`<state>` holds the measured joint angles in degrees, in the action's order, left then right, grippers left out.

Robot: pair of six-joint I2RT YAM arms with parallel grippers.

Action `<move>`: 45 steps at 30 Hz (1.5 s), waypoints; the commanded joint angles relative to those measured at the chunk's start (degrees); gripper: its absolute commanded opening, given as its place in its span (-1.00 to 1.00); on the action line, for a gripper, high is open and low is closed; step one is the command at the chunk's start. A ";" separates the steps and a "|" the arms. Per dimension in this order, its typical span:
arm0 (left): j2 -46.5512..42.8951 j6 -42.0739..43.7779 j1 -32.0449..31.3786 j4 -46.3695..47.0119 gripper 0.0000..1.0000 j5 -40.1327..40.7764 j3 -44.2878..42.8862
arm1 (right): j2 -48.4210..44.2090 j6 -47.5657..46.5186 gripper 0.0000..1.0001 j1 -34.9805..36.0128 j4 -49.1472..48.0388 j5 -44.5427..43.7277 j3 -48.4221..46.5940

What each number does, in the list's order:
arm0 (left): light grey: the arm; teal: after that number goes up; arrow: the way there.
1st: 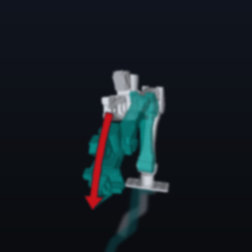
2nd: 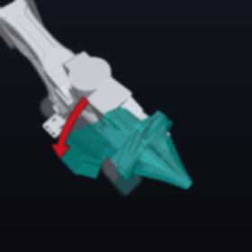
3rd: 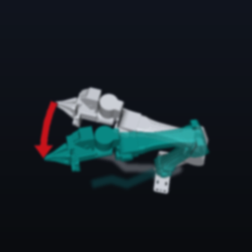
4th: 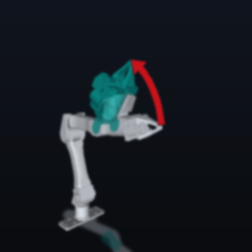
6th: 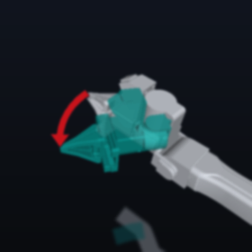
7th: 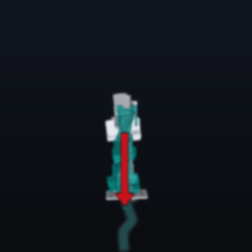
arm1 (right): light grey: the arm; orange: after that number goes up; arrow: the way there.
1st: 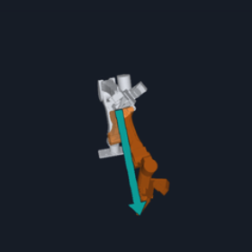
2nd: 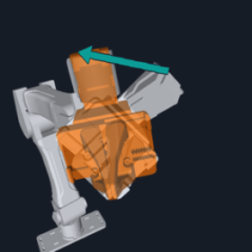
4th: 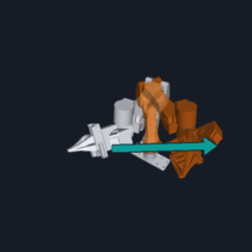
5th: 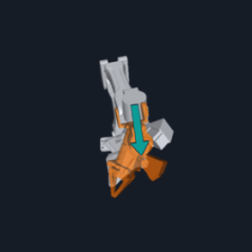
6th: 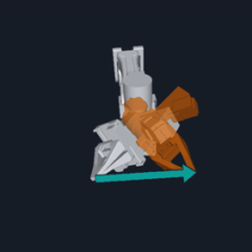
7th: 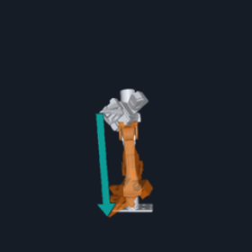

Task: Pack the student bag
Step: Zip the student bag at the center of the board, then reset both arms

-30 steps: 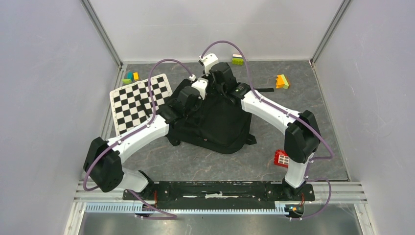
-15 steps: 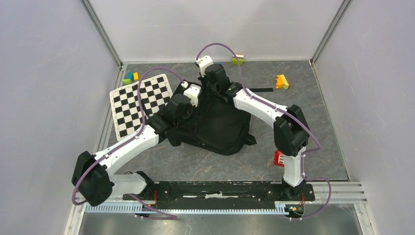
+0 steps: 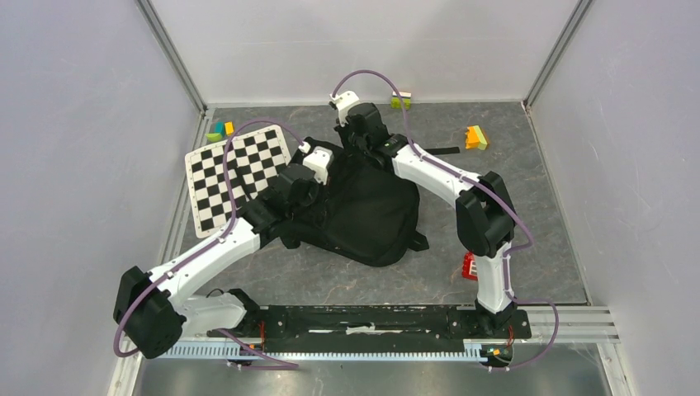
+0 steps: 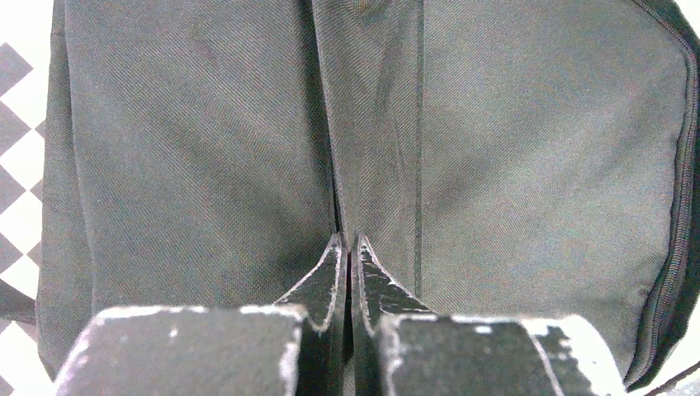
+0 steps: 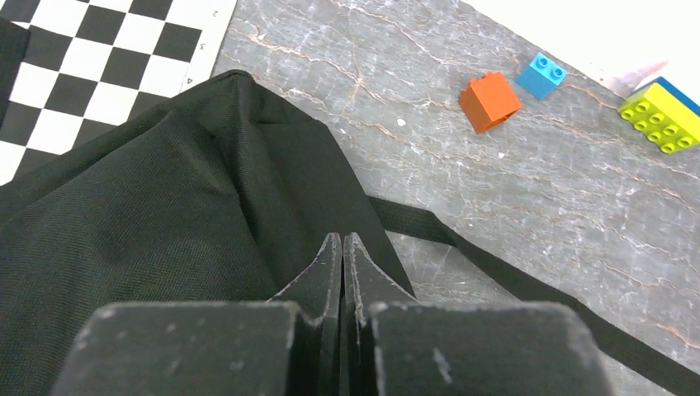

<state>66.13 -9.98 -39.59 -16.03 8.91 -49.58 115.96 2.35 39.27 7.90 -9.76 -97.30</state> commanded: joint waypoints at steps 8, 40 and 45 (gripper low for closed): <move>-2.39 -3.87 0.49 -4.00 0.99 -0.03 -0.75 | -7.22 -13.99 0.96 -6.77 -3.82 9.58 1.36; -32.20 0.37 30.37 -2.12 0.99 13.64 4.32 | -71.18 -5.12 0.96 -30.28 -23.83 -9.41 70.66; -33.15 0.06 30.37 -1.99 0.99 14.19 4.41 | -73.88 -5.84 0.96 -30.23 -24.28 -9.84 73.05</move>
<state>33.28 -11.25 -9.23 -20.08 20.91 -45.28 43.72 -2.07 8.95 -11.92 -17.45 -24.95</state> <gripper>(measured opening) 0.993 0.979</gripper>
